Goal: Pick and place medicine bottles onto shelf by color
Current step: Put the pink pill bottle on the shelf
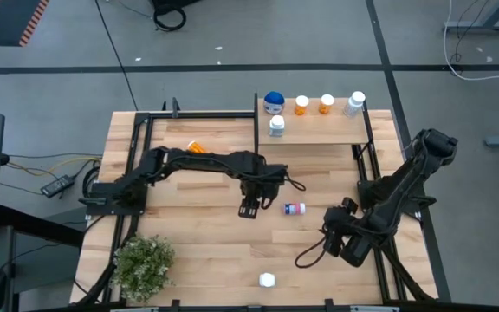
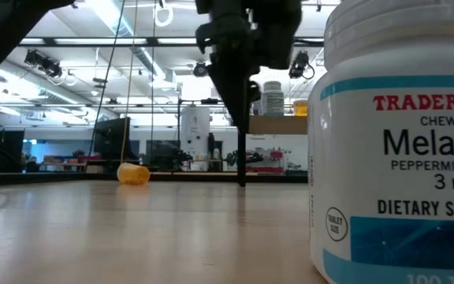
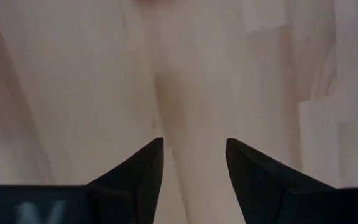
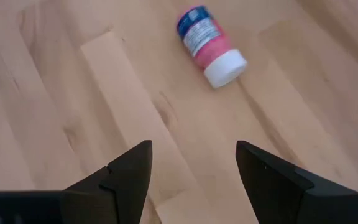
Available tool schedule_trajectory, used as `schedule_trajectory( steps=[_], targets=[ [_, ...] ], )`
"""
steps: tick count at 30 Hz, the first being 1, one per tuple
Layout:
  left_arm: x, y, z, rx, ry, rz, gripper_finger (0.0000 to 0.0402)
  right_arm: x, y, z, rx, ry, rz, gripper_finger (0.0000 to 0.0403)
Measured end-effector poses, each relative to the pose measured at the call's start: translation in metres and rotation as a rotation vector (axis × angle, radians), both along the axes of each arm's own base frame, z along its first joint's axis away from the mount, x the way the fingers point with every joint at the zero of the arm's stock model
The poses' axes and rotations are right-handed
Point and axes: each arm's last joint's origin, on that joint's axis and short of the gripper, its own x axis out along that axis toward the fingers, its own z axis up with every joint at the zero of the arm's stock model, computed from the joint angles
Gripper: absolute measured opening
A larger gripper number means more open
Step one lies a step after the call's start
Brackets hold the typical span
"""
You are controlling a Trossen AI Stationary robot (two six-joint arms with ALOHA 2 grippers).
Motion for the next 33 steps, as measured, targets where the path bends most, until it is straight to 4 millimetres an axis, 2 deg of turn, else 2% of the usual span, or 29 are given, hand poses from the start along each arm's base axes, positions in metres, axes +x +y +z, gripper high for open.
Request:
schedule_trajectory(
  steps=[3, 8, 13, 16, 24, 33],
  targets=[
    [-0.012, 0.010, 0.003, 0.012, -0.011, 0.061, 0.0174, -0.003, -0.001, -0.011, -0.015, -0.021, 0.025, 0.0241],
    [-0.040, 0.020, 0.013, -0.004, -0.194, 0.157, 0.0169, -0.001, -0.006, -0.016, -0.148, -0.064, 0.092, 0.0254],
    [-0.068, 0.018, 0.010, -0.043, -0.423, 0.226, 0.0170, 0.005, -0.015, -0.028, -0.189, -0.087, 0.116, 0.0291],
    [-0.080, 0.012, -0.003, -0.070, -0.511, 0.243, 0.0169, 0.011, -0.022, -0.039, -0.199, -0.104, 0.144, 0.0312],
    [-0.089, 0.008, -0.031, -0.140, -0.675, 0.306, 0.0176, 0.024, -0.050, -0.056, -0.298, -0.037, 0.202, 0.0329],
    [-0.086, 0.002, -0.035, -0.197, -0.804, 0.320, 0.0173, 0.040, -0.066, -0.058, -0.241, -0.026, 0.236, 0.0330]
  ],
)
